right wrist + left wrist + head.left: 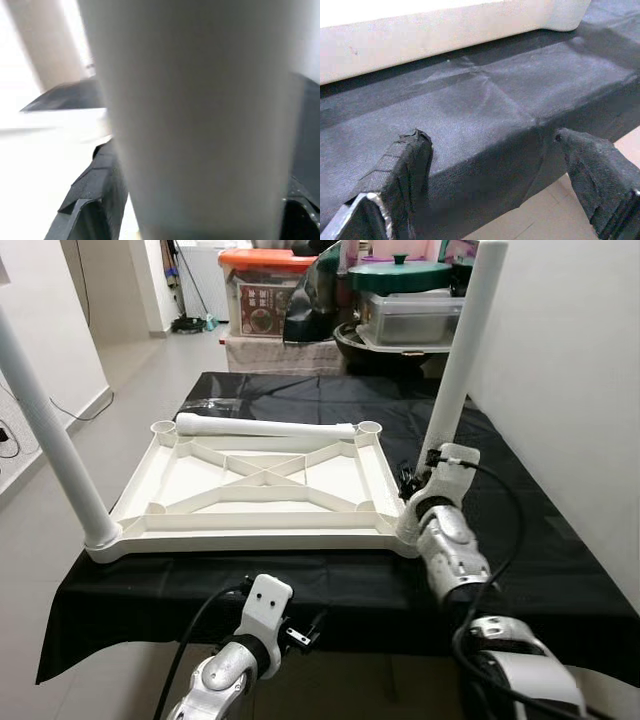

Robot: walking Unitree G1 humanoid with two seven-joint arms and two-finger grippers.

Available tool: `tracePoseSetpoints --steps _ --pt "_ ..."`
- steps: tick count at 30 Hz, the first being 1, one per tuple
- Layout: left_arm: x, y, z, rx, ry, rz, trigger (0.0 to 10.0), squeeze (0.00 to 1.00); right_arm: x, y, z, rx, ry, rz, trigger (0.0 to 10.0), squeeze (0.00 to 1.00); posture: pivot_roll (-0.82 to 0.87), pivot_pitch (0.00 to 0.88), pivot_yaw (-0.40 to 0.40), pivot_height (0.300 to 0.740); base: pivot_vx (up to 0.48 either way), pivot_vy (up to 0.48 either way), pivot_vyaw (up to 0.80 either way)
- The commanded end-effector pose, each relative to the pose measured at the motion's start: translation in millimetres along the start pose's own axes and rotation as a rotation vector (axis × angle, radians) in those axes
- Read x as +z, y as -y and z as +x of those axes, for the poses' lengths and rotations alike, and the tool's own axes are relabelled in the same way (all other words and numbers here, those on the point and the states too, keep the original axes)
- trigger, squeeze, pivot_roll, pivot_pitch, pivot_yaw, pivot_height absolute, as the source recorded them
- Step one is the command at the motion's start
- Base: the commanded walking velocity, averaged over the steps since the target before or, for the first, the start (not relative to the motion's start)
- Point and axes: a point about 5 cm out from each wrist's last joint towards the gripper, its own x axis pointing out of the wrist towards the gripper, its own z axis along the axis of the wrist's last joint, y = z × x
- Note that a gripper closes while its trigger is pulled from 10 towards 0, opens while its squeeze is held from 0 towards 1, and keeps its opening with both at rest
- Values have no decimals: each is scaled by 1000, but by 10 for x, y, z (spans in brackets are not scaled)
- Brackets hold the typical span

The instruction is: Building children table

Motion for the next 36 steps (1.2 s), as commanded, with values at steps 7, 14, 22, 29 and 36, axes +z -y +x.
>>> tracePoseSetpoints --steps 7,14,22,29,36 --pt "-53 -13 22 -15 1 -8 10000 0 49 -50 -60 527 -115 -119 10000 0 29 0 -44 740 0 0 0" --pt "2 9 18 -33 68 47 10000 0 168 -208 -62 810 -142 -88 10000 0 55 0 -68 740 0 0 0" --pt "129 41 -51 -26 173 123 10000 0 179 -362 -17 862 -135 -56 0 0 67 0 -74 740 0 0 0" --pt "458 207 -232 -47 319 185 10000 0 86 -107 96 343 -122 8 0 0 58 0 -66 740 0 0 0" --pt "611 247 -311 -30 361 180 10000 0 -158 336 -46 -415 -188 -13 0 0 39 0 -47 740 0 0 0"
